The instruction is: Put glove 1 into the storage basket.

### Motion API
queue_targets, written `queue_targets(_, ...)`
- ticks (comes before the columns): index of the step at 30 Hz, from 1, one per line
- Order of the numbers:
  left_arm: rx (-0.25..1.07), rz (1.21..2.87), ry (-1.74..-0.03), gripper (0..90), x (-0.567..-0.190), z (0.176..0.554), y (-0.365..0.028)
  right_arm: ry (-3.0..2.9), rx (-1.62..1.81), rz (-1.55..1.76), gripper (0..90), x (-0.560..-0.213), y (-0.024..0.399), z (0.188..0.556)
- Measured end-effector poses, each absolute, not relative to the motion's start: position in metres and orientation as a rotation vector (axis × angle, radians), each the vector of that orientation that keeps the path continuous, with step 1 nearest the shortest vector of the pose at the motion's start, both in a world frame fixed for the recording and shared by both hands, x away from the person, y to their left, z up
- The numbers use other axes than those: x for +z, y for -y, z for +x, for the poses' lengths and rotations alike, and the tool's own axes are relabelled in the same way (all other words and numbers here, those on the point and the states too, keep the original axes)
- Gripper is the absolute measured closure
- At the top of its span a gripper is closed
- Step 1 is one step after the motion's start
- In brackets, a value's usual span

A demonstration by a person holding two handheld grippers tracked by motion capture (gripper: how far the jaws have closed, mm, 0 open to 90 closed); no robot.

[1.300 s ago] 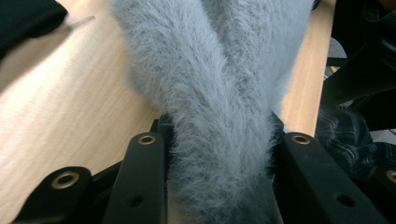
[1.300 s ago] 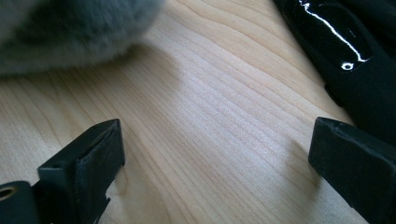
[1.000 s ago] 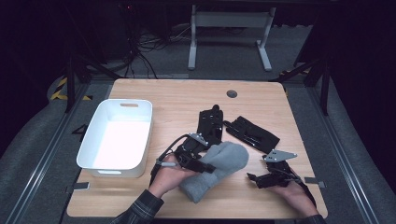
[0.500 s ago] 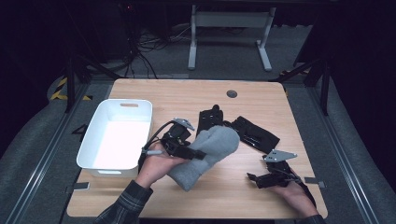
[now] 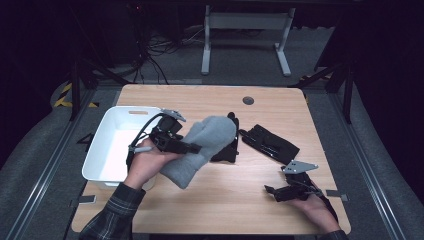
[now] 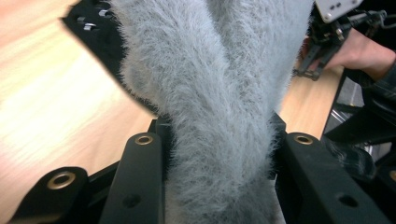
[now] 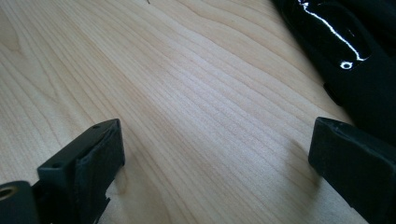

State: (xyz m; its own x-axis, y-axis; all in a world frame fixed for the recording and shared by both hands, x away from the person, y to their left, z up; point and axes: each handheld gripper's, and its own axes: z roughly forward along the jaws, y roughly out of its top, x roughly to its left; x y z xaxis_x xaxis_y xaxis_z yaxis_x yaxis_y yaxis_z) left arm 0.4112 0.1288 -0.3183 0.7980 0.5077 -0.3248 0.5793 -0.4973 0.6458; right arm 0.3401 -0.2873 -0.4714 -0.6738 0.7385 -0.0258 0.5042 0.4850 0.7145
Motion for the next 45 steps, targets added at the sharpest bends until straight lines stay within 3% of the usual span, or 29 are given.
queue_targets(23,0.026,2.058,-1.113,64.2,-0.306,0.434,-0.250,-2.405,0.994,1.045,3.5,-0.471,0.287,0.340)
queue_targets(28,0.053,2.046,-1.207,64.2,-0.318,0.440,-0.273,-2.405,0.994,1.045,3.5,-0.471,0.287,0.340)
queue_targets(35,-0.009,2.015,-1.334,64.4,-0.353,0.456,-0.299,-2.405,0.994,1.045,3.5,-0.471,0.287,0.340)
queue_targets(45,-0.141,2.063,-1.460,61.5,-0.401,0.475,-0.300,-2.405,0.994,1.045,3.5,-0.471,0.287,0.340)
